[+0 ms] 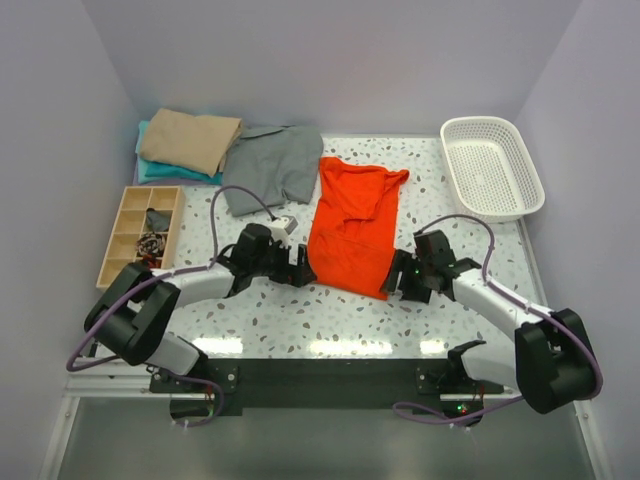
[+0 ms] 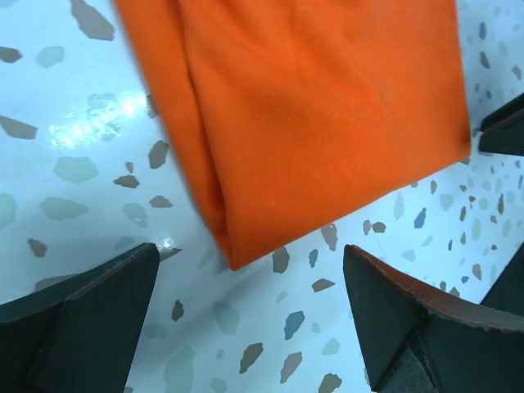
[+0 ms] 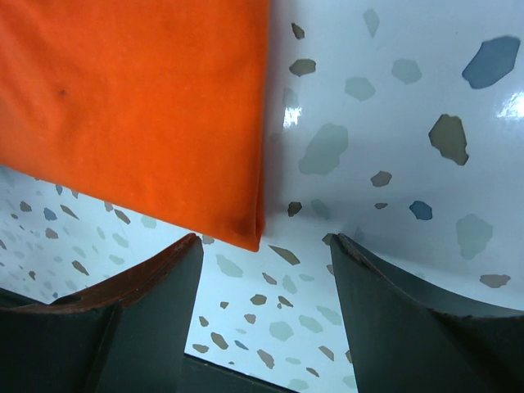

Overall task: Fold and stack the t-shirts
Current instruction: Fold the tshirt

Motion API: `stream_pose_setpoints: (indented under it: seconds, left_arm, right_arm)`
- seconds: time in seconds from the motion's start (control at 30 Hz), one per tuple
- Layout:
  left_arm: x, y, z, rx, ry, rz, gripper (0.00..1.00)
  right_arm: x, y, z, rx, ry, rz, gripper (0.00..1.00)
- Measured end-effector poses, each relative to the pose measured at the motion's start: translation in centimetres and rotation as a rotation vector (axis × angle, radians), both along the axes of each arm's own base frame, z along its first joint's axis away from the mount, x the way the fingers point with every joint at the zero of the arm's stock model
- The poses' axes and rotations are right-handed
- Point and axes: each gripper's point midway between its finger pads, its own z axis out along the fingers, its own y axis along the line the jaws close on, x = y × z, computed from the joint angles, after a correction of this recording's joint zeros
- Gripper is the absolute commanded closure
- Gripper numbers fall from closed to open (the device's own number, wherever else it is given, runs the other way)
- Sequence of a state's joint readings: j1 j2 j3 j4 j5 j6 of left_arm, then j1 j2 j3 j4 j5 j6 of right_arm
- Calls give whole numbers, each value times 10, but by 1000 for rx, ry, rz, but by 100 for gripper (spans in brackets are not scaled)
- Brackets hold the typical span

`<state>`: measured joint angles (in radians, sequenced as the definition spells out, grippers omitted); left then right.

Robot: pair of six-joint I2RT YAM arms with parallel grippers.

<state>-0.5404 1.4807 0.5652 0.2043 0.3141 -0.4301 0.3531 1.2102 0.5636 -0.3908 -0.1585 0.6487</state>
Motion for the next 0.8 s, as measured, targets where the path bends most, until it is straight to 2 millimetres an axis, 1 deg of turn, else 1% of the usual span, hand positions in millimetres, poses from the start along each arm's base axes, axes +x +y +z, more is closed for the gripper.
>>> stream_pose_setpoints:
  seconds: [0.07,0.17,0.37,0.4,0.47,0.5,0.57,0.67,0.7,0.77,0.8]
  left_arm:
    - [-5,-5,1,-35,3,-22,0]
    - [-9,-12,2,-78,13,-52,4]
    - [-13,-24,2,-150,32,-95,17]
    - [-14,-25,2,-154,36,-99,21]
    - [-15,-27,1,-163,45,-104,26]
    - [-15,-27,0,-167,50,-104,32]
    - [-16,-28,-2,-175,56,-102,40]
    - [-17,-28,-6,-183,71,-98,71]
    - [-17,-28,-9,-183,79,-96,83]
    - [-19,-28,-17,-180,107,-92,91]
    - [-20,-29,-20,-183,114,-94,99]
  right_arm:
    - [-4,2,-4,18,12,-8,32]
    - [-4,5,-6,41,14,-21,32]
    - [11,23,-6,136,-16,-29,35]
    - [13,25,-6,150,-18,-29,36]
    - [18,32,-6,184,-28,-28,37]
    - [20,34,-6,198,-30,-28,39]
    - [24,40,-6,226,-36,-26,42]
    - [26,44,-7,254,-41,-23,61]
    - [26,45,-9,256,-38,-24,70]
    - [26,44,-14,257,-31,-30,76]
    - [26,44,-16,258,-27,-32,81]
